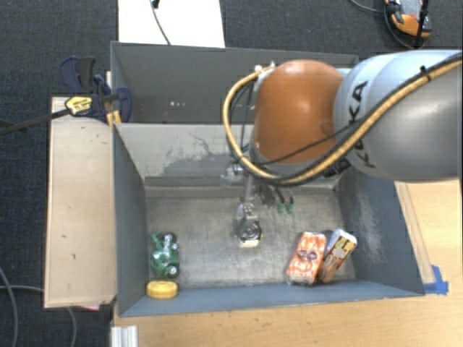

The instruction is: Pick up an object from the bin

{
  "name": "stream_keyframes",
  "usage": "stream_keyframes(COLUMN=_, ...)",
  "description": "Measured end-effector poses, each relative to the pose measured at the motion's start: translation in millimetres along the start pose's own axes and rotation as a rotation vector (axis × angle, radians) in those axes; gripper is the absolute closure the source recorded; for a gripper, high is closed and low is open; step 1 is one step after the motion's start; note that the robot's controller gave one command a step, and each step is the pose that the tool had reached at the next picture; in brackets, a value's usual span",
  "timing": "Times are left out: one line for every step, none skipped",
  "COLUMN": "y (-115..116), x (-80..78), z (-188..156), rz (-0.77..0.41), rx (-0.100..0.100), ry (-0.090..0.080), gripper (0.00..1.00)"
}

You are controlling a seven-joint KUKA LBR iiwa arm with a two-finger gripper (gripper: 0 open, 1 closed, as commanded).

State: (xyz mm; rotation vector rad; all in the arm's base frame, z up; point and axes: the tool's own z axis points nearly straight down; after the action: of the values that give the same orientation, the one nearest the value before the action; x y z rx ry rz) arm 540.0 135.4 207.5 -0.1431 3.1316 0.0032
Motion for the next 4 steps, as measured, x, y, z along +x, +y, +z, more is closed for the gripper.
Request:
stream_keyframes(y=-67, x=10.5, z=38, rz=-0.236, rx=0.000, ry=0.004, gripper=0.00)
stream_keyframes(y=-99, x=9.6, z=50, rz=-0.245, rx=0.003, ry=0.008, gripper=0.00)
stream_keyframes(y=-75, x=-9.3, z=95, rz=-0.505, rx=0.001, ry=0.004, gripper=0.00)
stream_keyframes(y=-67, x=-9.4, z=129, rz=-0.514, rx=0.002, ry=0.000, gripper=1.00)
